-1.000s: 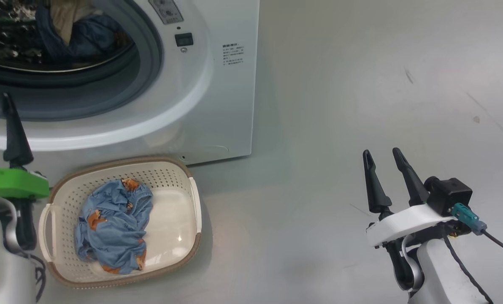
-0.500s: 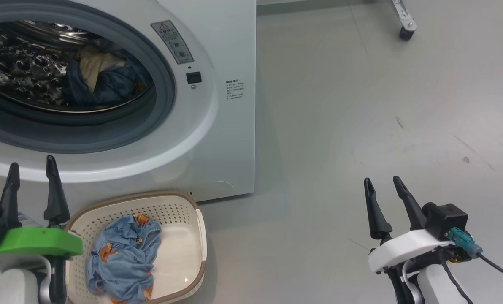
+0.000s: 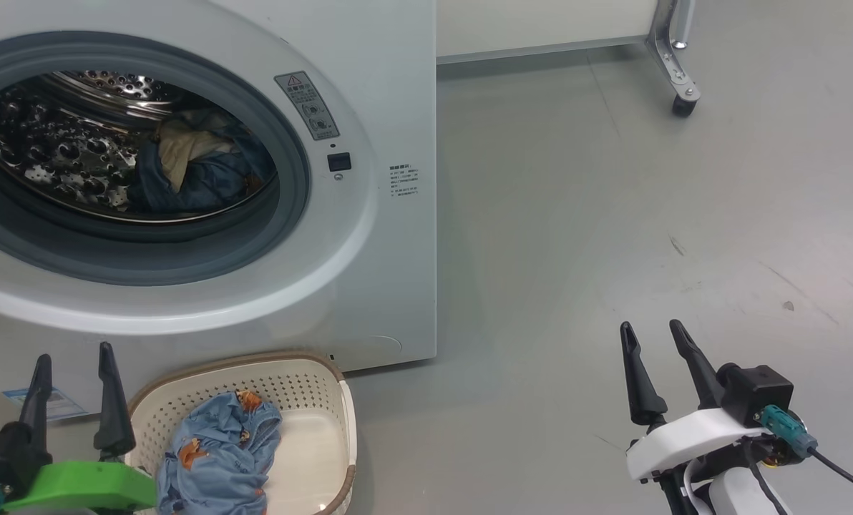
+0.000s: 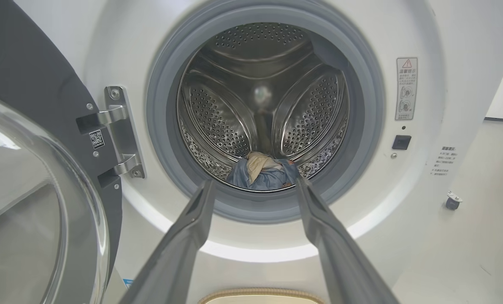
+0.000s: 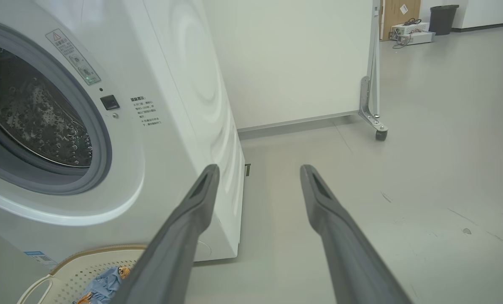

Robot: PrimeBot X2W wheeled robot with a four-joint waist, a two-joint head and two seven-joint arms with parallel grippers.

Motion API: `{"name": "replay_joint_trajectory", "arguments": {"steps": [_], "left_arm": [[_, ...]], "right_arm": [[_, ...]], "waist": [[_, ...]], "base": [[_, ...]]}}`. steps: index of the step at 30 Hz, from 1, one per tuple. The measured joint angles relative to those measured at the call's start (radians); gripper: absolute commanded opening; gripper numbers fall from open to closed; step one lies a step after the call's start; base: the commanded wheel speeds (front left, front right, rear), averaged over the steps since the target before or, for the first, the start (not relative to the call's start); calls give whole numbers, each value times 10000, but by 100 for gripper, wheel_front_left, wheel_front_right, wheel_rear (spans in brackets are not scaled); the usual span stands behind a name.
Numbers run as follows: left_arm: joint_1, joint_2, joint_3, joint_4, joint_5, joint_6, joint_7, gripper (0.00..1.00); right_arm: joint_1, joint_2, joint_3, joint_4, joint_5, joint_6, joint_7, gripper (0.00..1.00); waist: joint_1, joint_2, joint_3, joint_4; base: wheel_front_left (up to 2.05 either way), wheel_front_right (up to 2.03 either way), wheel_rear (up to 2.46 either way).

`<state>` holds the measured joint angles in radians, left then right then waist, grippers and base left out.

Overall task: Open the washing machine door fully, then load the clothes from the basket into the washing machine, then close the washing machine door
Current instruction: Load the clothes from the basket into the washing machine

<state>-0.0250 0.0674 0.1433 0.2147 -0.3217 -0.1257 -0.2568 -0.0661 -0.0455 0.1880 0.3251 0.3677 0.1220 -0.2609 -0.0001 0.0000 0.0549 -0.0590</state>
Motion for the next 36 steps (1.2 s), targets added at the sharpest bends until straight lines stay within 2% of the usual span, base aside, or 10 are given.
{"name": "replay_joint_trajectory", "arguments": {"steps": [18,36], "left_arm": [[1516,-228,-173,-752,343,2,2,100],[1928,-234,-497,-1174,196,79,2,100]], "right_arm": [[207,-6,-111,-291,-171,0,0,100],[386,-8,-113,-445,-259,0,0,100]], "waist": [[0,0,-254,-3],[0,0,-243,75]], "base": [[0,0,0],[0,0,0]]}}
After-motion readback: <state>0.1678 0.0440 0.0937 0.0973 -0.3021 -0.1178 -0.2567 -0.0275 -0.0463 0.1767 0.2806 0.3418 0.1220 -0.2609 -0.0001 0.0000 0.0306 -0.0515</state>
